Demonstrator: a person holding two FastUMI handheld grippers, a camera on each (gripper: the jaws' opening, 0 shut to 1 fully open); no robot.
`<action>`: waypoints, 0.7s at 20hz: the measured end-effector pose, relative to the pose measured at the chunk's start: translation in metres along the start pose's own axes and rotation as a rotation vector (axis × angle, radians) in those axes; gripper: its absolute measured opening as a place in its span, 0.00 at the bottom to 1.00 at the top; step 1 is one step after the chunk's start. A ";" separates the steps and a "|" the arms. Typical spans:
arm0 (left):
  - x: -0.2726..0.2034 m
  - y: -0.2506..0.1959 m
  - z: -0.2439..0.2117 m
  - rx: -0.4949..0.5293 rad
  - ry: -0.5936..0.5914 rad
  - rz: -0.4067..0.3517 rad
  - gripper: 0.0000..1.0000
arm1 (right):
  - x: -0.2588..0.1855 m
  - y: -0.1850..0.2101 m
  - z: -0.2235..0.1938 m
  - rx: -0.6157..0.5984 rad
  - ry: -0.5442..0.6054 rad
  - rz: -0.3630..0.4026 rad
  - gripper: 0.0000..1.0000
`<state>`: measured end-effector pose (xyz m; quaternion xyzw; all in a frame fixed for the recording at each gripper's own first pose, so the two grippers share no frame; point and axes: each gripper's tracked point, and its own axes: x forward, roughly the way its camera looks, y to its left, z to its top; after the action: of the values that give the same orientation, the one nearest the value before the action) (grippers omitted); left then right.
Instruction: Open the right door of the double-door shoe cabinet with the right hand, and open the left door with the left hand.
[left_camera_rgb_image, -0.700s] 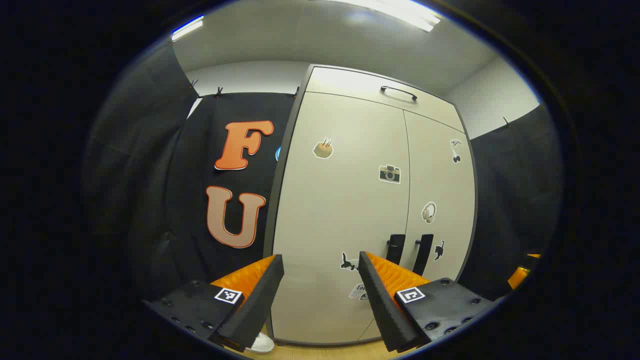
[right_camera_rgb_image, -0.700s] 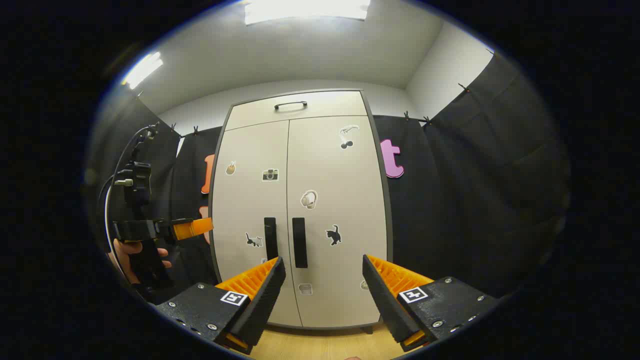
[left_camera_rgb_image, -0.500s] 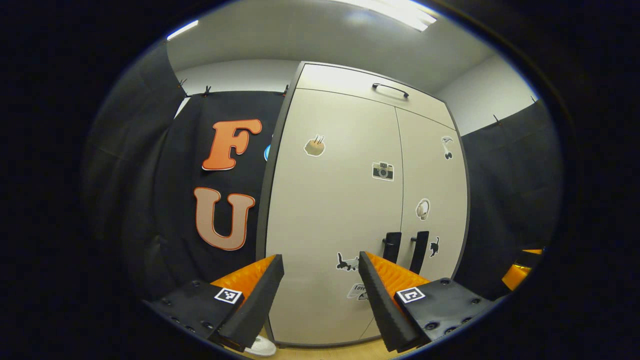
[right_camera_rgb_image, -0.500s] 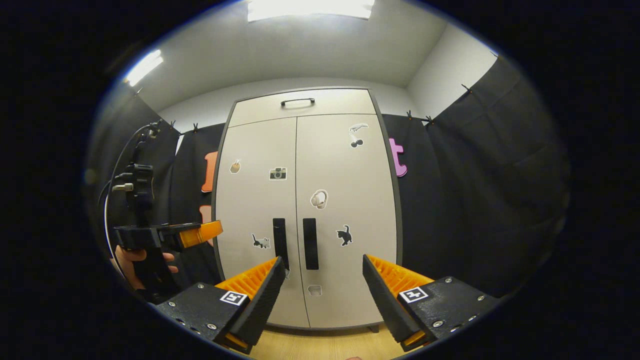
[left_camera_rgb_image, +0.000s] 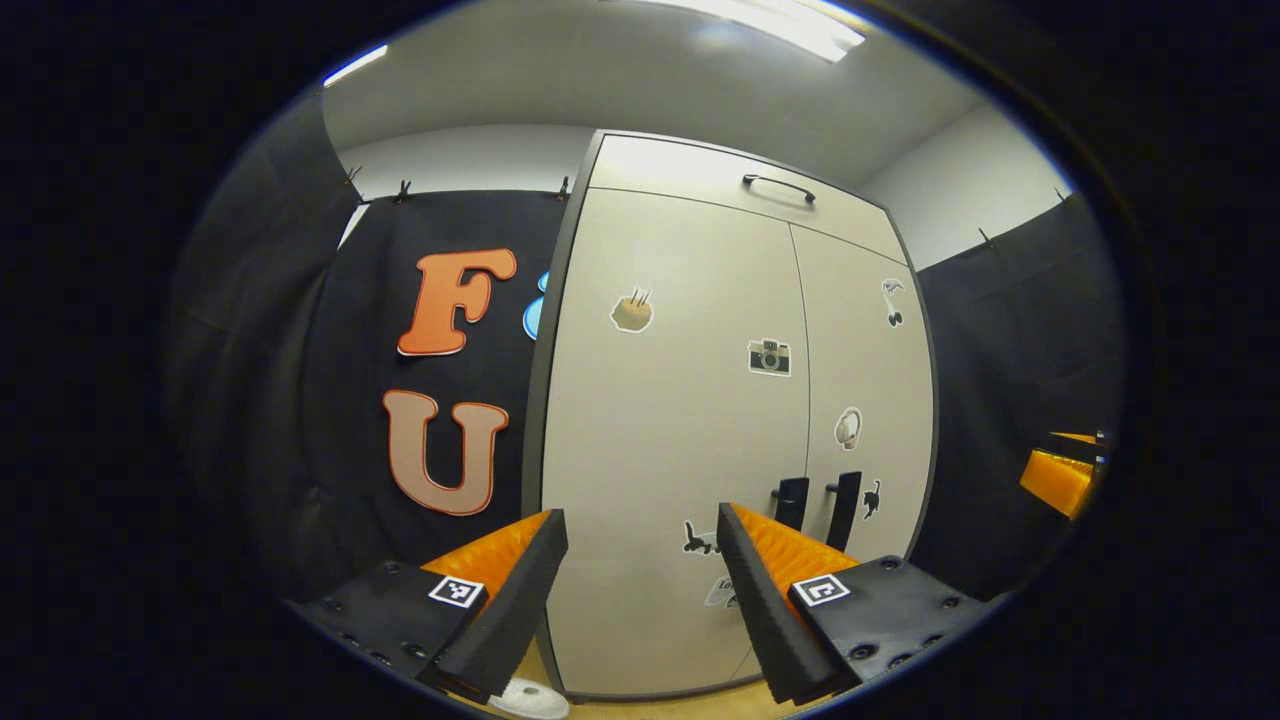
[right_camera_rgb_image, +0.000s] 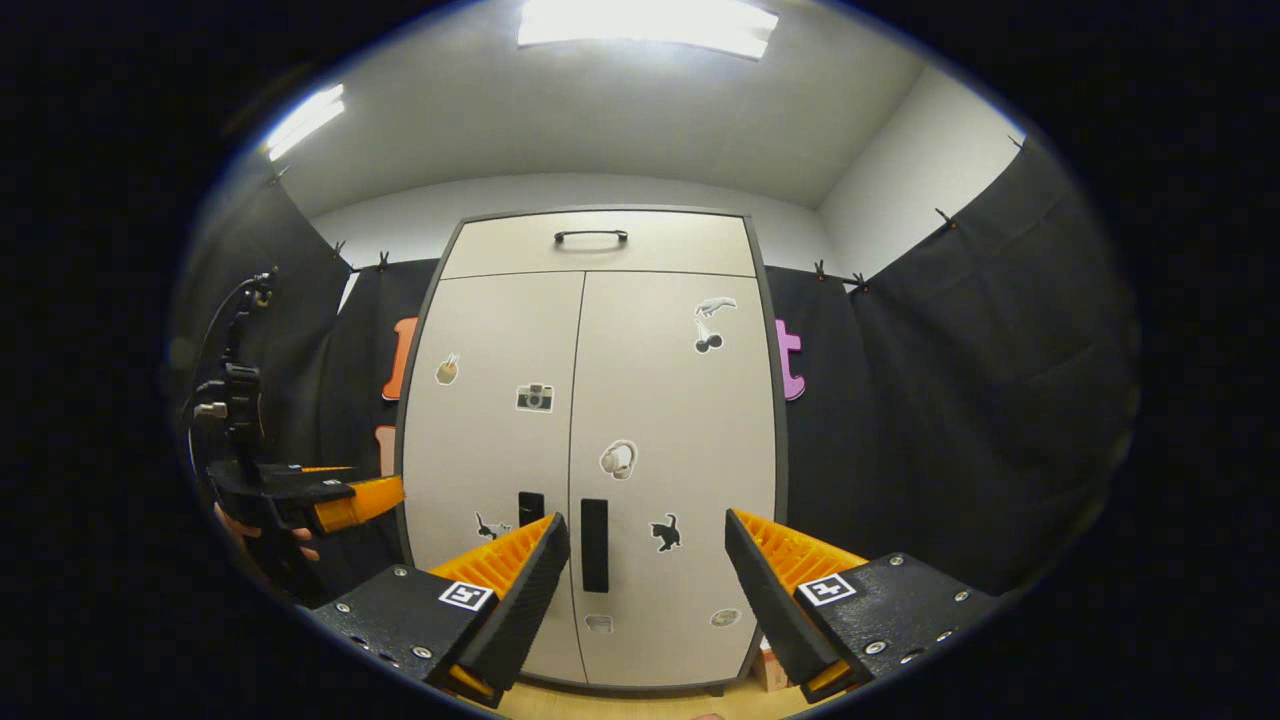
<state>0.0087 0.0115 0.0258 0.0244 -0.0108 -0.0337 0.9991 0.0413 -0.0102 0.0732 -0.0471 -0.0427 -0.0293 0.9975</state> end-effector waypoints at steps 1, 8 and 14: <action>-0.001 0.000 0.008 -0.002 -0.009 0.006 0.96 | 0.002 -0.007 0.004 -0.007 -0.006 -0.006 0.95; -0.012 -0.041 0.044 0.006 -0.043 -0.008 0.96 | 0.010 -0.046 0.013 -0.031 -0.003 0.003 0.95; -0.017 -0.074 0.039 -0.001 -0.012 -0.012 0.96 | 0.011 -0.071 0.010 -0.024 0.014 0.009 0.95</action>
<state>-0.0146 -0.0627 0.0608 0.0240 -0.0166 -0.0397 0.9988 0.0474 -0.0801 0.0909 -0.0591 -0.0351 -0.0258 0.9973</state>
